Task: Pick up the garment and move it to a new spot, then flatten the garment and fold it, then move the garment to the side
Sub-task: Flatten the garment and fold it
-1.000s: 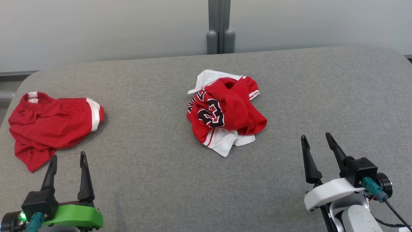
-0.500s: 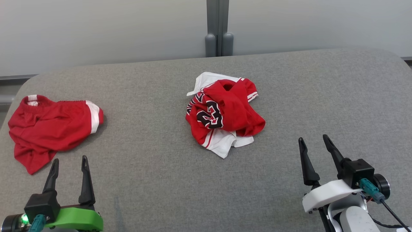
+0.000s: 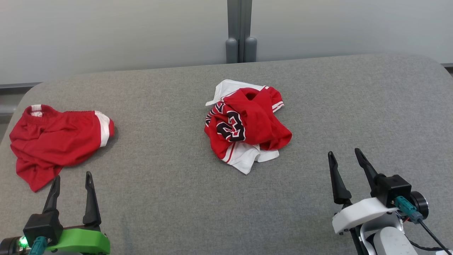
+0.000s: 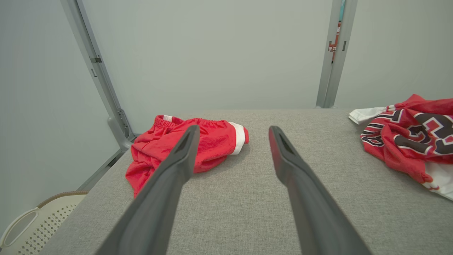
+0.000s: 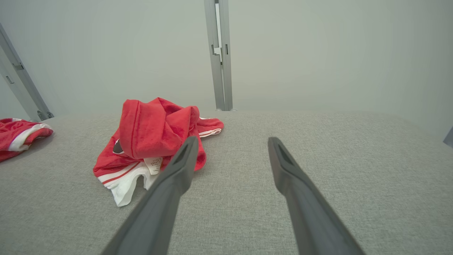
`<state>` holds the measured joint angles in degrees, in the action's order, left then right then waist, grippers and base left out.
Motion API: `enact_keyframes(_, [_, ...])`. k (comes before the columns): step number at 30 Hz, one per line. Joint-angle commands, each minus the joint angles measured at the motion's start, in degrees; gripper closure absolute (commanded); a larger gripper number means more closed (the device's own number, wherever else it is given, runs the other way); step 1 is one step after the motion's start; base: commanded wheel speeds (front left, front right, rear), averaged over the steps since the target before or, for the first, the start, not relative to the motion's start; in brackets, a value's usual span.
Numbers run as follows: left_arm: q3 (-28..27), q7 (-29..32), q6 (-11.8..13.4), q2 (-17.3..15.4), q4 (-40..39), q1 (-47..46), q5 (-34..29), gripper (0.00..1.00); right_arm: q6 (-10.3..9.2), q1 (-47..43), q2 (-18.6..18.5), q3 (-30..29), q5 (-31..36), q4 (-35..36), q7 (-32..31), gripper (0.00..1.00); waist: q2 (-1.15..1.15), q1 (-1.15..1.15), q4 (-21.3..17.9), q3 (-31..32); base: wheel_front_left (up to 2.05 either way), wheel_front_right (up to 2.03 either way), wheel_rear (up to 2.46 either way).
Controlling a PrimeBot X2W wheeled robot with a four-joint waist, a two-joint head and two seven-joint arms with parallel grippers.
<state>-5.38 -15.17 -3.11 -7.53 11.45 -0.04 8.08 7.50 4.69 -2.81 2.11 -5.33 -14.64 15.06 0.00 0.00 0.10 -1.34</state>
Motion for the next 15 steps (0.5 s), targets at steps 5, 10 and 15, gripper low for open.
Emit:
enact_keyframes(5, [-0.7, 0.0, -0.6, 0.3, 0.2, -0.7, -0.7, 0.0, -0.02, -0.4, -0.2, -0.1, -0.1, -0.2, 0.2, 0.0, 0.0, 0.0, 0.2, 0.1, 0.0, 0.0, 0.0])
enact_keyframes(10, [-1.1, 0.0, -0.9, 0.6, 0.3, -0.8, -1.1, 0.0, -0.02, -0.4, -0.1, -0.1, 0.0, -0.2, 0.2, 0.0, 0.0, 0.0, 0.2, 0.1, 0.0, 0.0, 0.0])
enact_keyframes(15, [-1.3, 0.0, -1.2, 0.9, 0.4, -1.4, -1.2, 0.0, -0.02, 0.0, -0.1, 0.0, 0.0, -0.3, 0.2, 0.0, 0.0, 0.0, 0.3, 0.0, 0.0, 0.0, 0.0])
